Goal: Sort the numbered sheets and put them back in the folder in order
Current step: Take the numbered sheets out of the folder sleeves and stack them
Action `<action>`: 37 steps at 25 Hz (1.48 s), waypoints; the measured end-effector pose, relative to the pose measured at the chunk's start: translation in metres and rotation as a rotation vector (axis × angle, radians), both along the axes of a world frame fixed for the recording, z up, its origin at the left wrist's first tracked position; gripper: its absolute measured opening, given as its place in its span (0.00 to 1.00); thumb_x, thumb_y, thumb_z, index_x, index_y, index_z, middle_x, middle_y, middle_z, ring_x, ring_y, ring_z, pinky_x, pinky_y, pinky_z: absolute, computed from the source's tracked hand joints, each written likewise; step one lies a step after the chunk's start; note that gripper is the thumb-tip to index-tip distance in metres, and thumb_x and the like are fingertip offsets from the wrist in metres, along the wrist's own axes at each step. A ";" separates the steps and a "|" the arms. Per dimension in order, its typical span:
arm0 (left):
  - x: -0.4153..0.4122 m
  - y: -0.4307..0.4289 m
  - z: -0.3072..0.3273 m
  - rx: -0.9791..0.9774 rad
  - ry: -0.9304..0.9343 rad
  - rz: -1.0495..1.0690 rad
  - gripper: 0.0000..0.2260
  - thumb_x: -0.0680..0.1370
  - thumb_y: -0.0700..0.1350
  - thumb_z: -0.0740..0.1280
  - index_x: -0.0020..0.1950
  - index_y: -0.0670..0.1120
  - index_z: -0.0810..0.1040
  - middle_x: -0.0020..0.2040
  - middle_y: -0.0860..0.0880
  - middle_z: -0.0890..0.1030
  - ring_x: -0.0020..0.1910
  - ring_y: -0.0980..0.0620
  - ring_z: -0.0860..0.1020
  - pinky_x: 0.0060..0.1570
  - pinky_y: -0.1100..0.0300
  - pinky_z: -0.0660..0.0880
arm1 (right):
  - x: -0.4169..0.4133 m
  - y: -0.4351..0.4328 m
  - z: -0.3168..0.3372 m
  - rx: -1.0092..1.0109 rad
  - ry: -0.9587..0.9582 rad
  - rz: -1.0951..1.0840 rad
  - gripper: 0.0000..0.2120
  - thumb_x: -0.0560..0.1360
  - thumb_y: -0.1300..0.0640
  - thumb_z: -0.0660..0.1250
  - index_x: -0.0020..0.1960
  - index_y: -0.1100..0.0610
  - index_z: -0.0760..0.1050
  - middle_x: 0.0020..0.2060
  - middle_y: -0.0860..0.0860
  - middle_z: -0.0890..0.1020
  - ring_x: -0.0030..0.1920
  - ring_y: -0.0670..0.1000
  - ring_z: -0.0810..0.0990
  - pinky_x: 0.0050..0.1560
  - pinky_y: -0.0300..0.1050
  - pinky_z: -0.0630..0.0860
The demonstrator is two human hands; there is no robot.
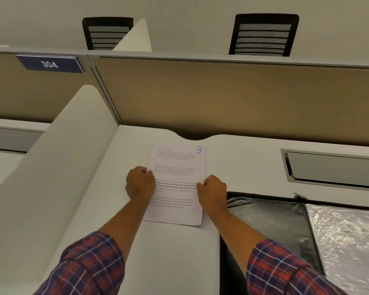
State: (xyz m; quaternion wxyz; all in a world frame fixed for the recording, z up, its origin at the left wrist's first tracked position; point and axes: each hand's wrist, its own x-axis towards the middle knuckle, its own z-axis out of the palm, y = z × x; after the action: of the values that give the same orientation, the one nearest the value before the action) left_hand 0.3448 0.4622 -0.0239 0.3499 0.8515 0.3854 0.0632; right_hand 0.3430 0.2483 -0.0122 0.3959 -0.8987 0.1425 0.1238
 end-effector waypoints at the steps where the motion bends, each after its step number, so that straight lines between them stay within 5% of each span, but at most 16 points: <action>1: 0.000 0.000 -0.001 0.008 -0.001 -0.006 0.07 0.81 0.48 0.67 0.53 0.47 0.82 0.51 0.47 0.84 0.48 0.44 0.83 0.55 0.43 0.82 | -0.001 0.001 0.001 -0.005 -0.006 0.002 0.09 0.82 0.54 0.68 0.49 0.60 0.75 0.44 0.51 0.79 0.37 0.44 0.74 0.29 0.35 0.64; 4: -0.005 -0.004 0.001 0.089 0.030 -0.059 0.14 0.81 0.51 0.68 0.63 0.44 0.81 0.60 0.43 0.81 0.57 0.41 0.81 0.60 0.42 0.79 | -0.007 0.002 0.007 -0.020 -0.037 0.050 0.12 0.83 0.51 0.68 0.56 0.61 0.74 0.53 0.54 0.78 0.47 0.49 0.74 0.36 0.38 0.67; 7: -0.019 -0.015 0.008 0.296 0.119 -0.131 0.26 0.82 0.57 0.67 0.74 0.42 0.71 0.71 0.40 0.73 0.70 0.38 0.72 0.67 0.41 0.71 | -0.023 -0.003 0.009 -0.089 -0.148 0.144 0.20 0.83 0.48 0.67 0.68 0.59 0.72 0.62 0.56 0.74 0.58 0.53 0.74 0.56 0.46 0.73; 13: -0.062 -0.056 0.011 0.421 0.073 -0.417 0.37 0.81 0.66 0.58 0.82 0.43 0.60 0.83 0.40 0.61 0.82 0.38 0.58 0.79 0.41 0.55 | -0.066 -0.044 0.013 -0.348 -0.290 0.313 0.35 0.85 0.41 0.59 0.84 0.57 0.54 0.83 0.57 0.59 0.82 0.58 0.59 0.81 0.55 0.54; 16: -0.087 -0.088 0.015 0.459 0.075 -0.508 0.41 0.79 0.69 0.50 0.83 0.44 0.59 0.83 0.41 0.59 0.83 0.39 0.56 0.81 0.41 0.53 | -0.090 -0.079 0.016 -0.446 -0.293 0.393 0.37 0.85 0.40 0.57 0.85 0.58 0.47 0.84 0.57 0.52 0.84 0.58 0.52 0.82 0.54 0.48; 28: -0.202 -0.273 0.014 0.547 0.040 -0.868 0.41 0.80 0.71 0.47 0.84 0.43 0.57 0.84 0.42 0.56 0.84 0.42 0.51 0.82 0.42 0.49 | -0.227 -0.272 0.011 -0.519 -0.234 0.277 0.39 0.84 0.40 0.55 0.85 0.60 0.44 0.85 0.58 0.47 0.84 0.58 0.46 0.82 0.54 0.42; 37: -0.268 -0.406 0.005 0.503 0.036 -1.064 0.41 0.80 0.73 0.45 0.85 0.46 0.53 0.85 0.45 0.51 0.85 0.45 0.46 0.82 0.45 0.44 | -0.318 -0.398 -0.014 -0.594 -0.191 0.005 0.41 0.83 0.40 0.61 0.83 0.66 0.53 0.83 0.62 0.52 0.83 0.63 0.55 0.80 0.63 0.59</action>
State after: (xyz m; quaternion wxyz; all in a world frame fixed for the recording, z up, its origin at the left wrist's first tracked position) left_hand 0.0767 0.0559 -0.0186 0.1143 0.9856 -0.1158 -0.0464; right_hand 0.0245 -0.1493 -0.0263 0.1271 -0.9830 0.1323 -0.0072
